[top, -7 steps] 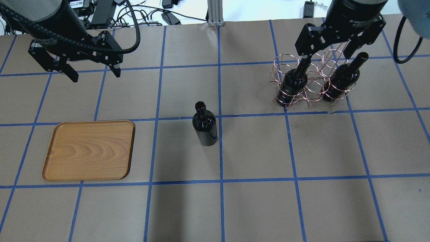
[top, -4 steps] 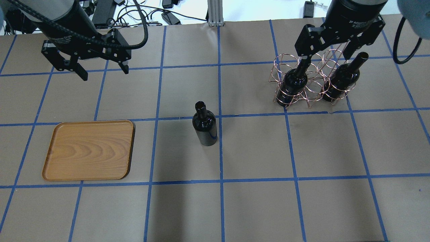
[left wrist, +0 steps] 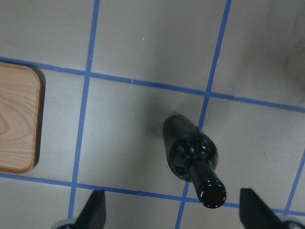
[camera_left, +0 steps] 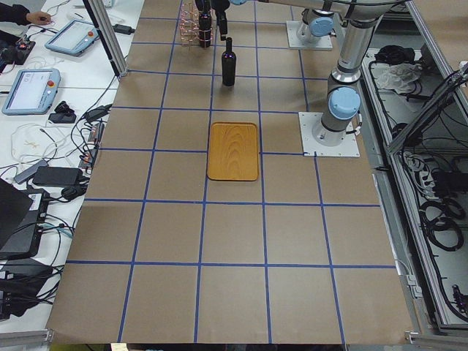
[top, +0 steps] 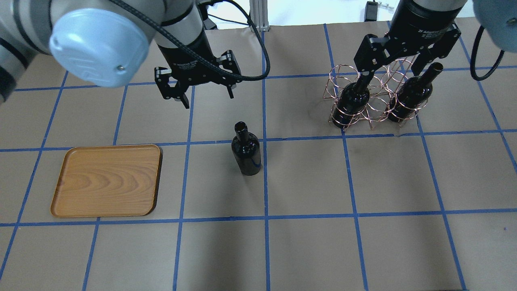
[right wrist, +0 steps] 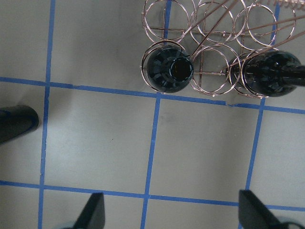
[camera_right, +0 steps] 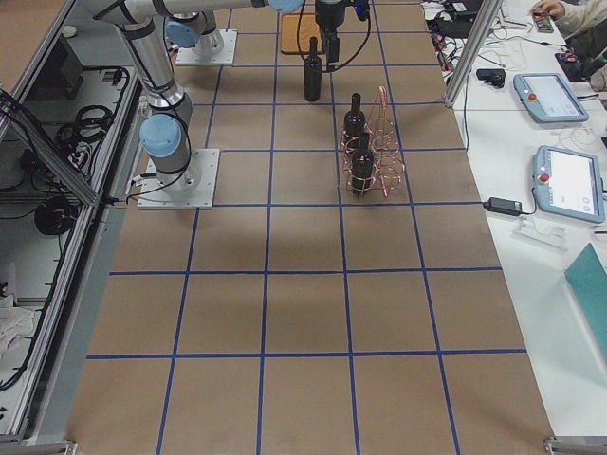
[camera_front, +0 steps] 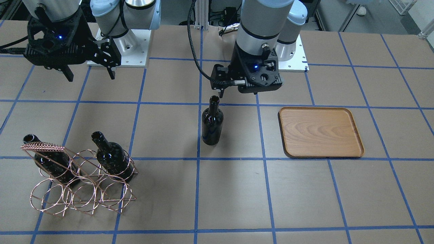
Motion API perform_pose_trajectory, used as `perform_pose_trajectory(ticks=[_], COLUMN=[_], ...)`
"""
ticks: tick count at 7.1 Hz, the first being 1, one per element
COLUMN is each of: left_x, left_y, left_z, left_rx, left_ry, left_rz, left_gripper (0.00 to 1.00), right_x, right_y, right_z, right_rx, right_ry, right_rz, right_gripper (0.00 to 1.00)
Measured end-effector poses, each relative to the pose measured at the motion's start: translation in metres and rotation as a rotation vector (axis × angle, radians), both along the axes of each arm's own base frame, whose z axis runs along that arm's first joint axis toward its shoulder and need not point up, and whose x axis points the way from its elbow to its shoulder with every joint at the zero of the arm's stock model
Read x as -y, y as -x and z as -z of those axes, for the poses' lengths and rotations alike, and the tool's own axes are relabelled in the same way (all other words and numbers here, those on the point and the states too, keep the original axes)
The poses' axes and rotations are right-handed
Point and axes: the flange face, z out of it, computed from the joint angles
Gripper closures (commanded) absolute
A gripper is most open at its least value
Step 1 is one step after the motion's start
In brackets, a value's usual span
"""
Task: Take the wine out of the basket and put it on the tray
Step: 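Move the left gripper over the standing bottle, then lower the left gripper and close it on the bottle neck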
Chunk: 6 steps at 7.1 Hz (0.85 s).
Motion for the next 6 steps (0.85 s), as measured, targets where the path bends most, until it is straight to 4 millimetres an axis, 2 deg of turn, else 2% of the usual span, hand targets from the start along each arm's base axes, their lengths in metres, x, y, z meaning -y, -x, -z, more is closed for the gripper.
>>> perform_pose_trajectory(ticks=[2, 5, 6], left_x=[-0.001, 0.004, 0.003], left_y=[0.027, 0.043, 0.048], left_z=[0.035, 0.061, 0.066], left_rx=[0.011, 0.009, 0.007], left_ry=[-0.051, -0.066, -0.073], left_rz=[0.042, 0.071, 0.081], left_gripper=[0.03, 0.37, 0.43], right_x=[0.0, 0.0, 0.0], right_y=[0.0, 0.001, 0.001], right_z=[0.001, 0.001, 0.002], right_rx=[-0.001, -0.001, -0.001], right_ry=[-0.001, -0.003, -0.005], right_rz=[0.001, 0.001, 0.0], right_gripper=[0.0, 0.0, 0.0])
